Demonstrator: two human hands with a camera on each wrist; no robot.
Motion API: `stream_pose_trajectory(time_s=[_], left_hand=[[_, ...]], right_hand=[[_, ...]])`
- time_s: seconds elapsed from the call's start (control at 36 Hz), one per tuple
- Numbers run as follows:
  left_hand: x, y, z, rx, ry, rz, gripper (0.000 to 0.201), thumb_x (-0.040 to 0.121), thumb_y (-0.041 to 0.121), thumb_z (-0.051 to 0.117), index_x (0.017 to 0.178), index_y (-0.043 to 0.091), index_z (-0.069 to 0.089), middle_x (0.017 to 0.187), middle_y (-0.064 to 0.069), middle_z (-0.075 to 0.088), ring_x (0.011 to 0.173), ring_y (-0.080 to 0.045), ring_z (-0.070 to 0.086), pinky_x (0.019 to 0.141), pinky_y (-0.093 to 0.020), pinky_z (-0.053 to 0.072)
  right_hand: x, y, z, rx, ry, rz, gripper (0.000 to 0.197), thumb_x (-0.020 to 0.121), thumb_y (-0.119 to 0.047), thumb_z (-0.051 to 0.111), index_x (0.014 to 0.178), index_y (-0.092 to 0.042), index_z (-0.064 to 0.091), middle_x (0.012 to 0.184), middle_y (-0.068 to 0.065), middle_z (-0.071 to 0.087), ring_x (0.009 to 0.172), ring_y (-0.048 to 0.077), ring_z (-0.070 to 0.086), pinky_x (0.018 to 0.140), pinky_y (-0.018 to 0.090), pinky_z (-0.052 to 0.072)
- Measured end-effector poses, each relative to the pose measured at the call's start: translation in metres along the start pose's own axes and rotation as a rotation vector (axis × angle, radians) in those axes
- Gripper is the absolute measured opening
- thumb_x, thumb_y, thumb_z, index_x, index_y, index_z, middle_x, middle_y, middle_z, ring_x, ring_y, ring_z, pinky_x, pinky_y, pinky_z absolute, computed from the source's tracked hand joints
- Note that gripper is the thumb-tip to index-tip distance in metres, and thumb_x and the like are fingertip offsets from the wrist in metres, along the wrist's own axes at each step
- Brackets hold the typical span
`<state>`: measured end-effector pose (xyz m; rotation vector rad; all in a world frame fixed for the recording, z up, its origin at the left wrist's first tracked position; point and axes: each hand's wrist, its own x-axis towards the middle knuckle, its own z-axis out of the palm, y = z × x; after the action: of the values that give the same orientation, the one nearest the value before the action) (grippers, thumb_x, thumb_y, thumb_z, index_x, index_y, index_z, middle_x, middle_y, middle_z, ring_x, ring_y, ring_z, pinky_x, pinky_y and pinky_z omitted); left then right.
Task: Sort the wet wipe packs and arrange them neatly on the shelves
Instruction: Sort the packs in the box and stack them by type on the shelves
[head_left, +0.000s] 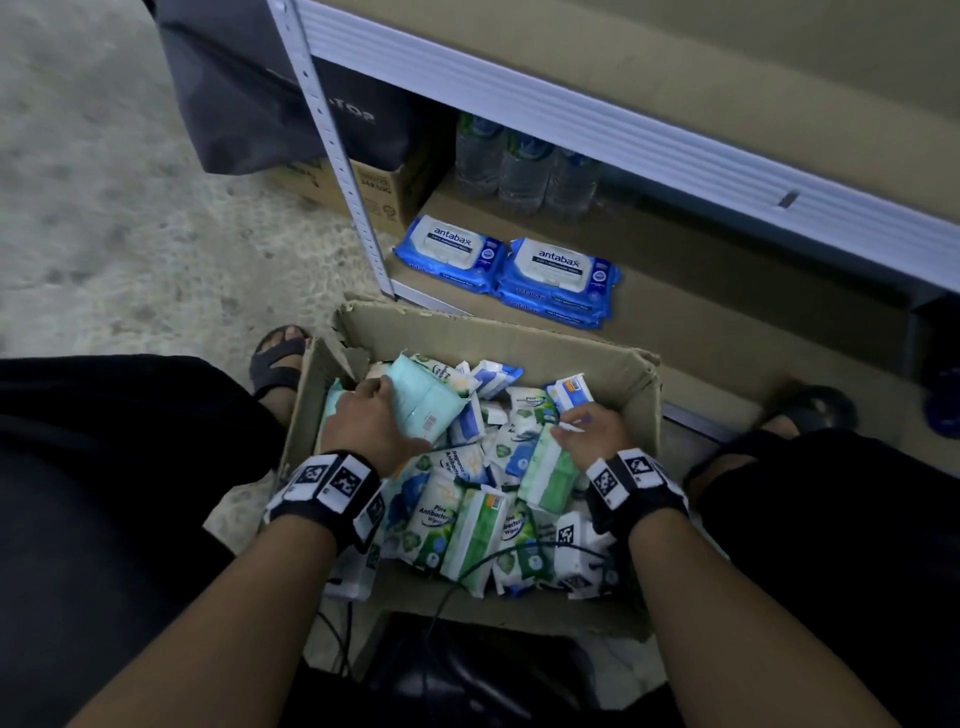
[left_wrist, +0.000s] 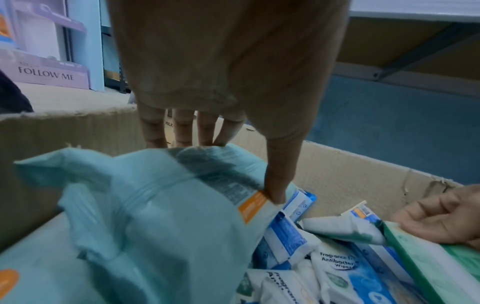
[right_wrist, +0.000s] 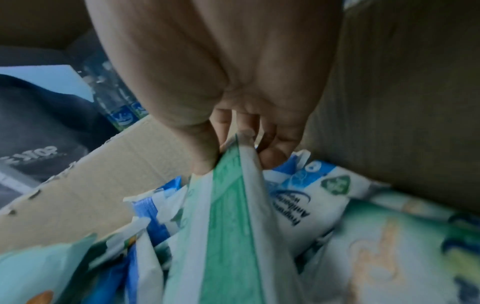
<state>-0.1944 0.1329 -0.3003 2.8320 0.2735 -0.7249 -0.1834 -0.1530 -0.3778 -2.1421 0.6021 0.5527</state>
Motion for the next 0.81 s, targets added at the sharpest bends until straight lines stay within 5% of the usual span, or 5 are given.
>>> stream_pose_trajectory(time_s=[0.17,0.36,0.58,0.72,0.81], left_hand=[[0.007,-0.009,0.0,-0.051,-0.03,0.028,0.104,0.073,0.057,0.076,0.152,0.013,0.024,0.154,-0.01,0.031,0.135,-0.035,0.038,0.105,-0.044,0.042],[0.015,-0.011,0.003,-0.076,-0.046,0.036,0.103,0.073,0.058,0.075,0.151,0.012,0.025,0.153,-0.012,0.033,0.134,-0.036,0.038,0.104,-0.046,0.042],[0.019,-0.01,0.003,-0.072,-0.054,0.033,0.101,0.077,0.056,0.073,0.153,0.013,0.022,0.154,-0.011,0.029,0.135,-0.035,0.036,0.106,-0.046,0.04],[0.018,-0.008,0.003,-0.072,-0.058,0.033,0.099,0.078,0.055,0.073,0.152,0.013,0.022,0.154,-0.01,0.029,0.136,-0.035,0.034,0.106,-0.049,0.039],[0.017,-0.008,0.004,-0.076,-0.057,0.03,0.099,0.079,0.055,0.073,0.153,0.014,0.021,0.154,-0.01,0.028,0.136,-0.035,0.033,0.107,-0.05,0.038]], right_hand=[[0.006,-0.021,0.003,0.214,0.033,0.136,0.015,0.09,-0.024,0.068,0.103,-0.017,0.066,0.096,0.004,0.065,0.091,0.019,0.062,0.089,0.031,0.053],[0.019,-0.04,0.015,0.229,-0.051,0.09,0.012,0.077,-0.024,0.074,0.086,-0.024,0.068,0.095,0.005,0.072,0.086,0.024,0.068,0.084,0.047,0.058],[0.003,-0.019,0.002,-0.254,-0.049,-0.045,0.028,0.077,-0.032,0.078,0.064,-0.024,0.055,0.071,-0.006,0.059,0.083,0.023,0.06,0.074,0.025,0.043],[-0.012,-0.007,0.006,-0.461,-0.253,0.022,0.064,0.089,-0.055,0.062,0.136,-0.012,0.054,0.136,0.009,0.057,0.122,0.029,0.054,0.1,0.035,0.043],[-0.011,0.004,0.008,-0.585,-0.297,-0.021,0.074,0.082,-0.052,0.07,0.143,-0.02,0.043,0.138,0.009,0.054,0.121,0.03,0.055,0.098,0.038,0.048]])
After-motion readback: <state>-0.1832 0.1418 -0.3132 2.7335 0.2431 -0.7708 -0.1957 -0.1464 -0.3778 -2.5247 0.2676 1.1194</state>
